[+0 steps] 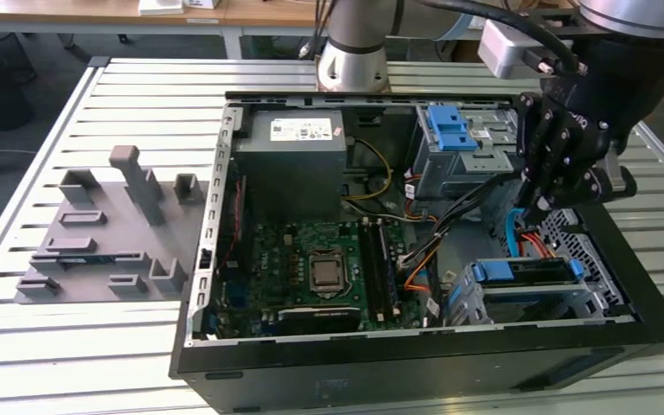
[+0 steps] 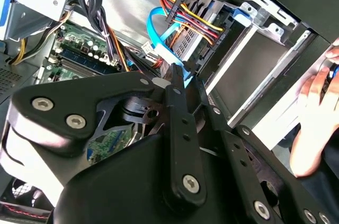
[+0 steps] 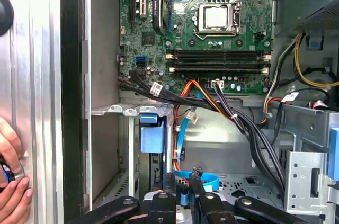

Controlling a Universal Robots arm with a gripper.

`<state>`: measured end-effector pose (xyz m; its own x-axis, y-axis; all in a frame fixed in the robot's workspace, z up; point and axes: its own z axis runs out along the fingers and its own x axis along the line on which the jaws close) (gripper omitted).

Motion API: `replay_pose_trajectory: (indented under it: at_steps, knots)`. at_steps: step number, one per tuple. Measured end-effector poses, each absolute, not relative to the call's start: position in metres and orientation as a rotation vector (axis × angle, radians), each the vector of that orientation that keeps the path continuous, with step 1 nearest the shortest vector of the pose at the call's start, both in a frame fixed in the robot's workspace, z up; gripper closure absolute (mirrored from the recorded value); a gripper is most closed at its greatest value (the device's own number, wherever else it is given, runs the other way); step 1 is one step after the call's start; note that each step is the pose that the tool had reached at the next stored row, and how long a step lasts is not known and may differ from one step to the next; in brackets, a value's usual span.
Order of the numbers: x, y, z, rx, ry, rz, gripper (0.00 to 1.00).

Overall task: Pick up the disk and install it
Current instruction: 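Insert the second disk wire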

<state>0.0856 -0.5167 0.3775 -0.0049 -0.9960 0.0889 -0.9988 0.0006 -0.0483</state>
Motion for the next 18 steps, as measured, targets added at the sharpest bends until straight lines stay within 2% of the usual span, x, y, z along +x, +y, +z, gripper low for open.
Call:
replay_pose_trajectory:
  at_steps: [15,17,18]
  knots:
    - [0.087,-0.5163,0.3713,2.186,-2.192,0.17,0.75]
    - [0.0871,-0.5163,0.3708,2.186,-2.192,0.17,0.76]
    - [0.0871,-0.5163,0.3707,2.186,-2.192,0.17,0.83]
